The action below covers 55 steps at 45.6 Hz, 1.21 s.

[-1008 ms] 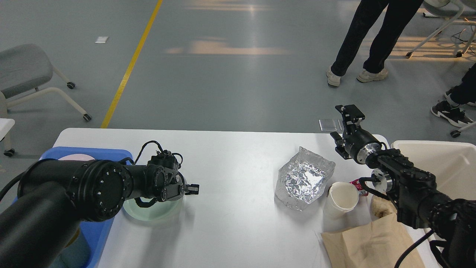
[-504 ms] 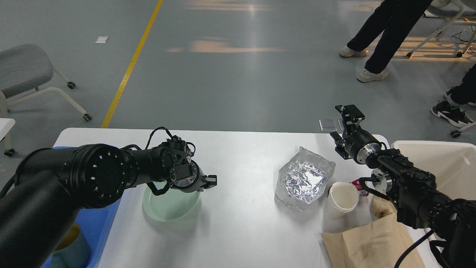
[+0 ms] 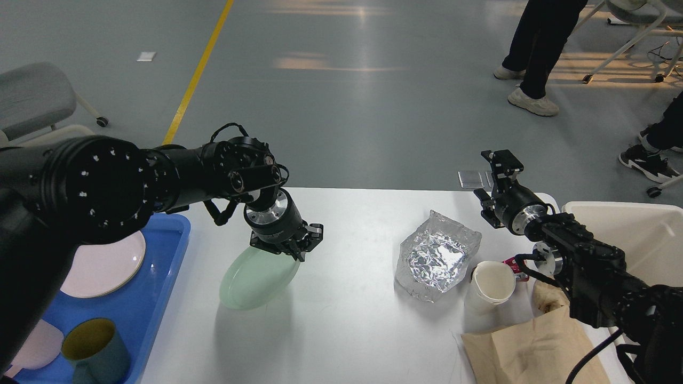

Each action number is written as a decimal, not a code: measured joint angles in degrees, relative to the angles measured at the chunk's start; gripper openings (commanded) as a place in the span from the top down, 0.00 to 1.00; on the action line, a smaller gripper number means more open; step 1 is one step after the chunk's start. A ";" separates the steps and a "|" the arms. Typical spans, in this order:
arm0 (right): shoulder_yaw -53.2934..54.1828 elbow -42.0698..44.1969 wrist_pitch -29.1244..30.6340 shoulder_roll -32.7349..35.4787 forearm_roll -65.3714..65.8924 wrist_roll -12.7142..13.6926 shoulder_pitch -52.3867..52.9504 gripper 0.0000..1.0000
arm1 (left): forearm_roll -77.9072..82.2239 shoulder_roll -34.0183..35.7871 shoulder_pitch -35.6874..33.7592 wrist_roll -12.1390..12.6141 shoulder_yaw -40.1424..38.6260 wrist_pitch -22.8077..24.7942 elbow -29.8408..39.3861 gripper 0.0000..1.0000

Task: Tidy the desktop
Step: 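Lift the green plate and lay it on the pink plate in the tray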

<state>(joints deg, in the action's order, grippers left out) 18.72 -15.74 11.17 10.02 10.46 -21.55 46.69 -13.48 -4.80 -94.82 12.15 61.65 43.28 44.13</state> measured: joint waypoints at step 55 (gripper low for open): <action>0.00 0.00 0.00 0.00 0.00 0.00 0.00 0.00 | 2.07 17.61 1.07 0.31 20.53 -11.60 0.11 1.00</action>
<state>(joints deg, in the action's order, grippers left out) 18.72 -15.73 11.16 10.01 10.46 -21.55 46.69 -11.42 12.80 -93.75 12.46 82.18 31.68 44.23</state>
